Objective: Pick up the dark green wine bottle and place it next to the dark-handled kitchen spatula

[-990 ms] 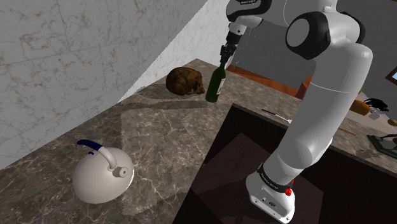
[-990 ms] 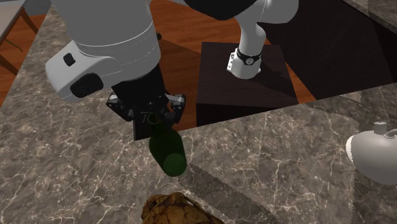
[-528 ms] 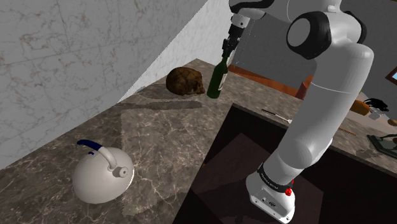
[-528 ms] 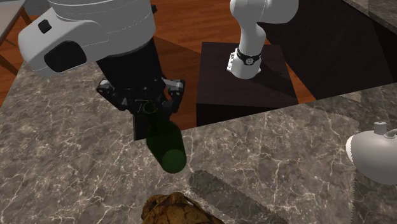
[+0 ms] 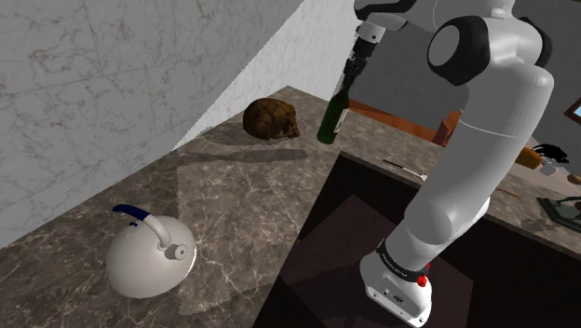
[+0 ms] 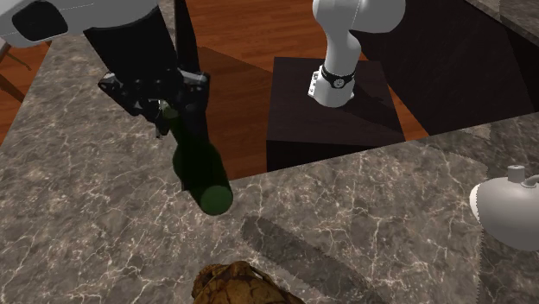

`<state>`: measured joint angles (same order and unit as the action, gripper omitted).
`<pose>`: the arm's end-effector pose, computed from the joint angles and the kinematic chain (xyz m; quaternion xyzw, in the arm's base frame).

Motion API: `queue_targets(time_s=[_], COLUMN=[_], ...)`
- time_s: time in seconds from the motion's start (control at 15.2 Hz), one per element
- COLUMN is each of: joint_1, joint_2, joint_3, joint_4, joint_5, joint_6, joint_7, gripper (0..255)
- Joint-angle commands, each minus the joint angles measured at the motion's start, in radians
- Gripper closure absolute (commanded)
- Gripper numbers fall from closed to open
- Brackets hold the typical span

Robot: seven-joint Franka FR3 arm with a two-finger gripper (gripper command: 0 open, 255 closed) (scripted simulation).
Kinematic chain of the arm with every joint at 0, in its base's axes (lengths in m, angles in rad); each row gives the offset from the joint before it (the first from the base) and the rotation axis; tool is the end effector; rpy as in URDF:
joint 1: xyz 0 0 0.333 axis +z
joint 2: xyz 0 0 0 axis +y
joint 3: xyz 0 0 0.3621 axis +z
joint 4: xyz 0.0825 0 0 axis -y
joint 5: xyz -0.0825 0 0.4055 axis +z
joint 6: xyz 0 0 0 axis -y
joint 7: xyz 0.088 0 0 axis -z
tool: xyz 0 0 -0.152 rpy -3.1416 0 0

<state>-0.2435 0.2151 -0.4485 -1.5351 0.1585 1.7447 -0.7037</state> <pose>0.5335 -0.3820 0.5379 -0.9995 0.0024 -0.0266 0.0192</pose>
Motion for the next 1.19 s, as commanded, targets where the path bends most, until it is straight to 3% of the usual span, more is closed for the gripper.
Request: queue_targets(time_s=[0.0, 0.59, 1.12], joint_1=[-0.029, -0.168, -0.331], joint_2=[-0.005, 0.035, 0.148], joint_3=[-0.018, -0.090, -0.138], joint_4=[-0.004, 0.042, 0.184], joint_5=[0.002, 0.037, 0.105], joint_6=[-0.005, -0.037, -0.101], joint_7=[-0.048, -0.256, -0.446], gripper=[255, 255, 255])
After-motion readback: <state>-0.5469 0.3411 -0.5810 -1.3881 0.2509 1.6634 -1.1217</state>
